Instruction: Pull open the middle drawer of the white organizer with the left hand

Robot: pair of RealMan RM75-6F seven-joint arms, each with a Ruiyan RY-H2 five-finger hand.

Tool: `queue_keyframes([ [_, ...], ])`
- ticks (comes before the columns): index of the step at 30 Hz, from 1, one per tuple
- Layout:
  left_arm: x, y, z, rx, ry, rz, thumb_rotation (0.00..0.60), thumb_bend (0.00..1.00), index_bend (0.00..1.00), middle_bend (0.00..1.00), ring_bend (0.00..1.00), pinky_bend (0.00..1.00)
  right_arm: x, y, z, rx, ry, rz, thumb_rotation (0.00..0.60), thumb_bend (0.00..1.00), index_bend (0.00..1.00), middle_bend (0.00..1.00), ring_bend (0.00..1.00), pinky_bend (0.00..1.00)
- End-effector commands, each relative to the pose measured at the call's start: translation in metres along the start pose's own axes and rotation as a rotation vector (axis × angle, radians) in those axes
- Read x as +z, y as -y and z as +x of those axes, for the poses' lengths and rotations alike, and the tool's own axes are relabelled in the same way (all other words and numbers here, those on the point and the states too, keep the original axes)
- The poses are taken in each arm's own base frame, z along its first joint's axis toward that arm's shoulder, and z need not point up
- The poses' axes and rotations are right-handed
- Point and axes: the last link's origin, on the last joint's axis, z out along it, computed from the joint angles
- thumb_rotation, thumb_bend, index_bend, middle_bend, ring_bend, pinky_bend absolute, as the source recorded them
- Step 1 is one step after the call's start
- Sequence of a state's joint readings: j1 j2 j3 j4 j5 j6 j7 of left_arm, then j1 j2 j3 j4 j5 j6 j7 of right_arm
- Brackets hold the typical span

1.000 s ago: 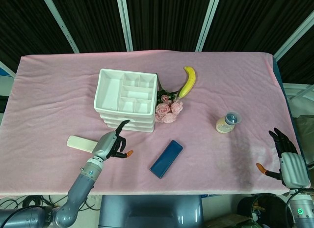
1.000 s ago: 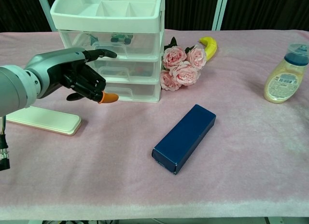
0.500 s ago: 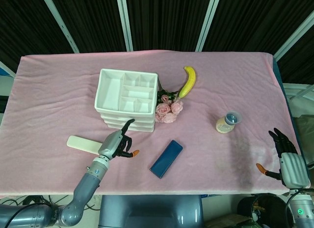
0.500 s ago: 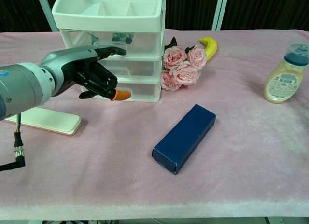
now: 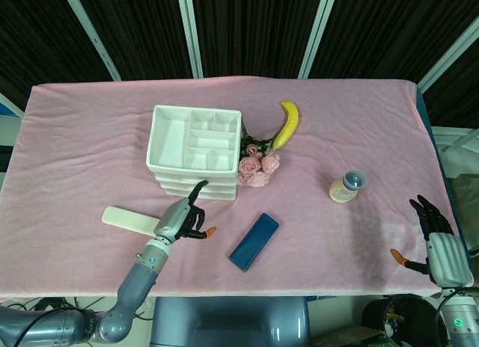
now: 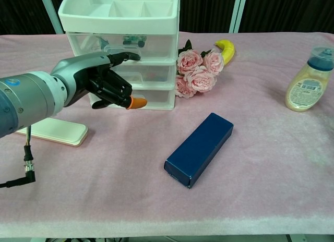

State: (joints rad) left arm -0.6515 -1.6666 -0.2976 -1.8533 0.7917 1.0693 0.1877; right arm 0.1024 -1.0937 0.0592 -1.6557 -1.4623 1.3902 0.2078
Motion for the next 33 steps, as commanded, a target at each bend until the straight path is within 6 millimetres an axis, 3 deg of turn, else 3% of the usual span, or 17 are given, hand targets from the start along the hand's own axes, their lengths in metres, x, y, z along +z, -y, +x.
queue_keyframes([
  [1,0.001,0.001,-0.002,-0.001,0.008,-0.002,0.600,0.26,0.13,0.80,0.81,0.89,0.000,0.000,0.000,0.001,0.000,-0.001,0.600,0.08,0.00,0.00,0.00,0.12],
  [5,0.000,0.000,-0.002,-0.003,0.012,-0.011,0.600,0.26,0.22,0.80,0.81,0.89,0.000,0.000,0.000,0.004,0.001,-0.002,0.600,0.08,0.00,0.00,0.00,0.12],
  [10,-0.004,0.000,-0.002,-0.005,0.019,-0.021,0.600,0.26,0.25,0.80,0.81,0.89,0.000,0.000,0.000,0.005,0.001,-0.001,0.600,0.08,0.00,0.00,0.00,0.12],
  [25,-0.024,0.012,-0.003,-0.012,0.031,-0.010,0.600,0.27,0.25,0.80,0.81,0.89,0.000,-0.001,0.001,0.007,-0.002,-0.009,0.600,0.08,0.00,0.00,0.00,0.12],
  [33,-0.047,0.016,0.003,0.040,0.009,-0.051,0.600,0.27,0.17,0.80,0.81,0.89,0.000,-0.001,0.001,0.007,-0.003,-0.009,0.600,0.08,0.00,0.00,0.00,0.12],
])
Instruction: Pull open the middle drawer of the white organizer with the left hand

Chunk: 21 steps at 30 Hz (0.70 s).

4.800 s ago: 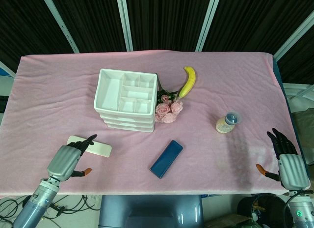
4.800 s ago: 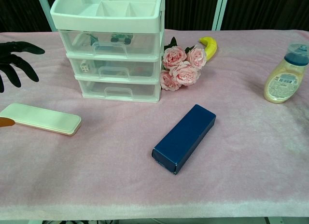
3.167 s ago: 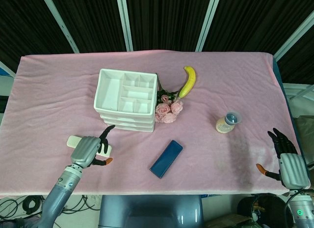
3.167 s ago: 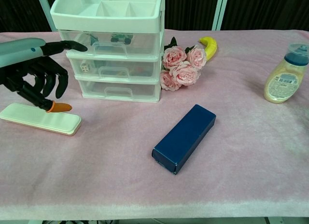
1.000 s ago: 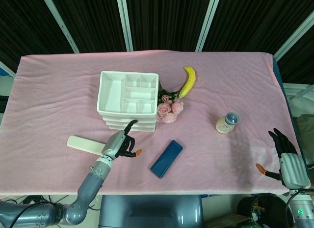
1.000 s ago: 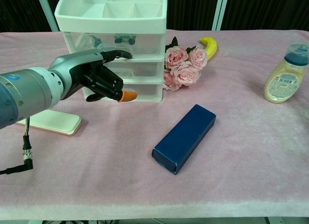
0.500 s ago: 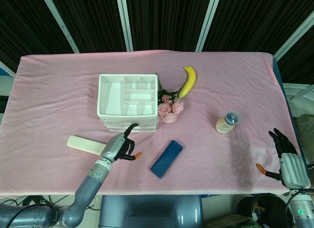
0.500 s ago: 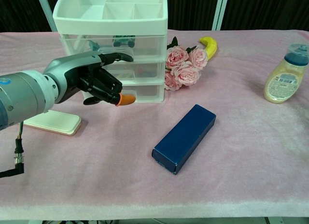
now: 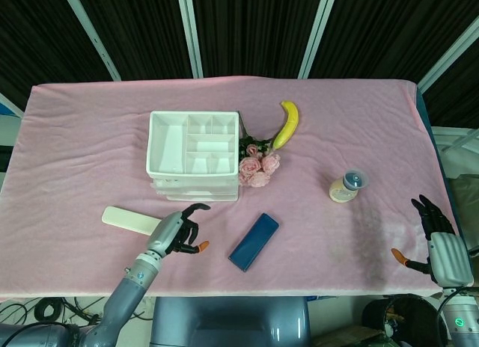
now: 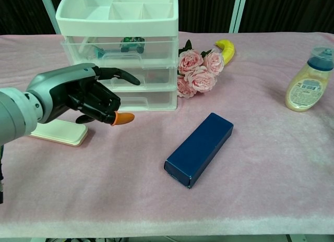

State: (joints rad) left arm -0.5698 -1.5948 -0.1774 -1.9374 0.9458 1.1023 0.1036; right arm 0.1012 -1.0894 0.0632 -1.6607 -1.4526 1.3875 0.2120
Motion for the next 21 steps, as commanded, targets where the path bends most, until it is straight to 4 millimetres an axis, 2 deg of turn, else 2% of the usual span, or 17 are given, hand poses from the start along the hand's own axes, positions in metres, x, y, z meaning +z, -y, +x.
queue_keyframes([
  [1,-0.014,0.000,0.007,0.105,-0.041,-0.053,0.600,0.27,0.16,0.80,0.81,0.89,0.000,0.000,0.000,0.001,0.000,0.001,0.600,0.08,0.00,0.00,0.00,0.12],
  [8,-0.028,-0.015,0.027,0.512,-0.243,-0.219,0.600,0.27,0.15,0.82,0.84,0.91,0.000,0.001,0.000,-0.001,0.000,0.004,0.600,0.08,0.00,0.00,0.00,0.12],
  [16,-0.025,-0.036,0.045,0.666,-0.314,-0.188,0.600,0.26,0.16,0.83,0.85,0.92,-0.001,0.001,0.000,0.002,-0.001,0.004,0.600,0.08,0.00,0.00,0.00,0.12],
  [21,-0.018,-0.039,0.055,0.754,-0.307,-0.124,0.600,0.26,0.17,0.84,0.85,0.93,-0.001,0.001,0.000,0.002,0.000,0.004,0.600,0.08,0.00,0.00,0.00,0.12],
])
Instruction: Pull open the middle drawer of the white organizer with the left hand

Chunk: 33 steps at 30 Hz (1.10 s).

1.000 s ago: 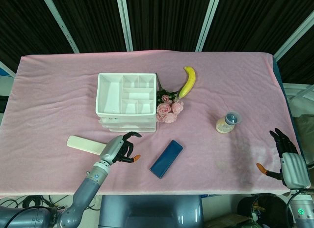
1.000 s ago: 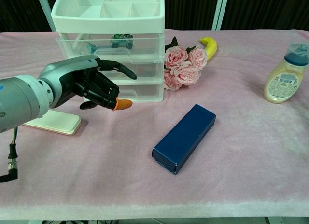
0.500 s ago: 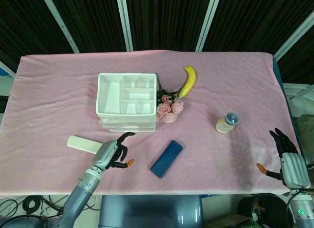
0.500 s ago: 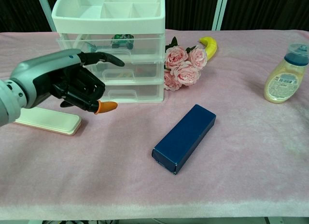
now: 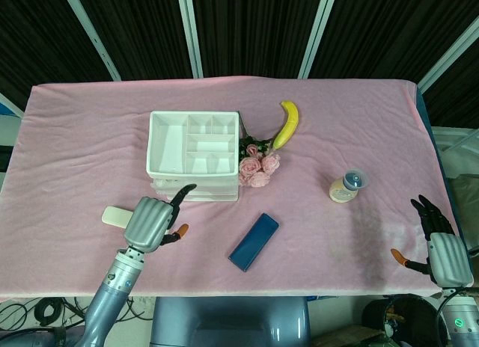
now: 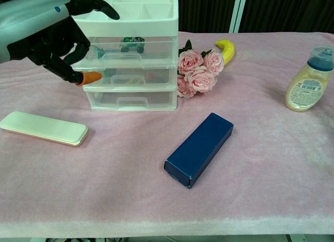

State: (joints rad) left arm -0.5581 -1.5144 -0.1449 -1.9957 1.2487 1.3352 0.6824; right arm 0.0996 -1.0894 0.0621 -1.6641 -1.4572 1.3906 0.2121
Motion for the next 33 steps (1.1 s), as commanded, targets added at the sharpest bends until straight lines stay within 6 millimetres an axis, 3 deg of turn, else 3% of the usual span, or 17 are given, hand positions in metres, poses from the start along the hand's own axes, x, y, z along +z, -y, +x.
queue_keyframes([
  [1,0.010,0.003,0.009,0.062,0.022,0.040,0.600,0.26,0.17,0.84,0.85,0.93,0.000,0.000,0.000,0.000,0.000,0.000,0.600,0.08,0.00,0.00,0.00,0.12],
  [24,0.021,0.016,-0.005,0.091,0.100,0.126,0.600,0.26,0.26,0.84,0.85,0.93,0.000,-0.001,0.000,-0.001,0.000,-0.001,0.600,0.08,0.00,0.00,0.00,0.12],
  [33,0.018,0.018,-0.001,0.071,0.100,0.130,0.600,0.27,0.42,0.85,0.87,0.93,0.000,0.000,0.000,-0.002,0.001,0.001,0.600,0.08,0.00,0.00,0.00,0.12],
])
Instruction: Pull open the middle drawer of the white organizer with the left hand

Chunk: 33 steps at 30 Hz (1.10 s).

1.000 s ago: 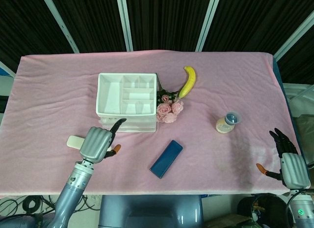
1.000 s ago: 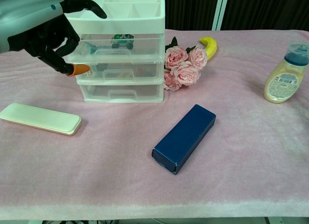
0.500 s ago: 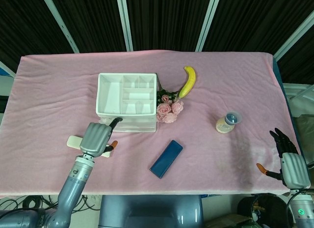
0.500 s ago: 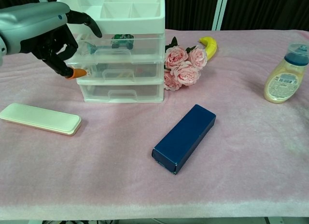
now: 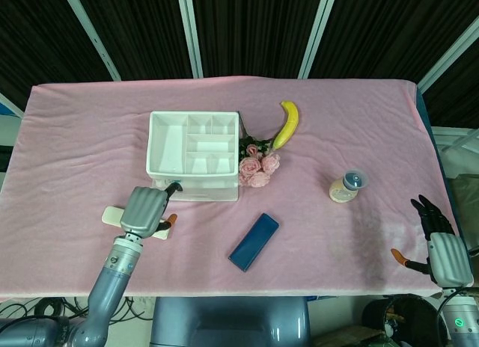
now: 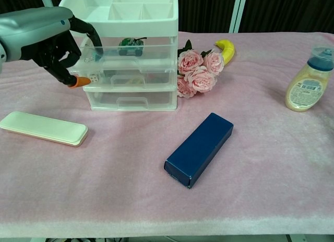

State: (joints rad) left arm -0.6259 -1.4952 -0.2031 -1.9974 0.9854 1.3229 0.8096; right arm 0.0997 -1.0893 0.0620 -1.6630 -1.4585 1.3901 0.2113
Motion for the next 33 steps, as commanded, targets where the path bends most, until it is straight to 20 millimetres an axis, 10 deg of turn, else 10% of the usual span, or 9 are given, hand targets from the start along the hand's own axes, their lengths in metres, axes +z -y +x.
queue_keyframes([
  [1,-0.002,0.000,0.002,-0.011,-0.002,-0.005,0.600,0.27,0.43,0.85,0.87,0.93,0.000,0.000,0.000,0.000,0.001,0.000,0.600,0.08,0.00,0.00,0.00,0.12],
  [33,-0.051,0.002,0.009,-0.034,0.069,-0.059,0.600,0.27,0.44,0.86,0.87,0.93,-0.001,0.001,-0.001,-0.002,0.001,0.001,0.600,0.08,0.00,0.00,0.00,0.12],
])
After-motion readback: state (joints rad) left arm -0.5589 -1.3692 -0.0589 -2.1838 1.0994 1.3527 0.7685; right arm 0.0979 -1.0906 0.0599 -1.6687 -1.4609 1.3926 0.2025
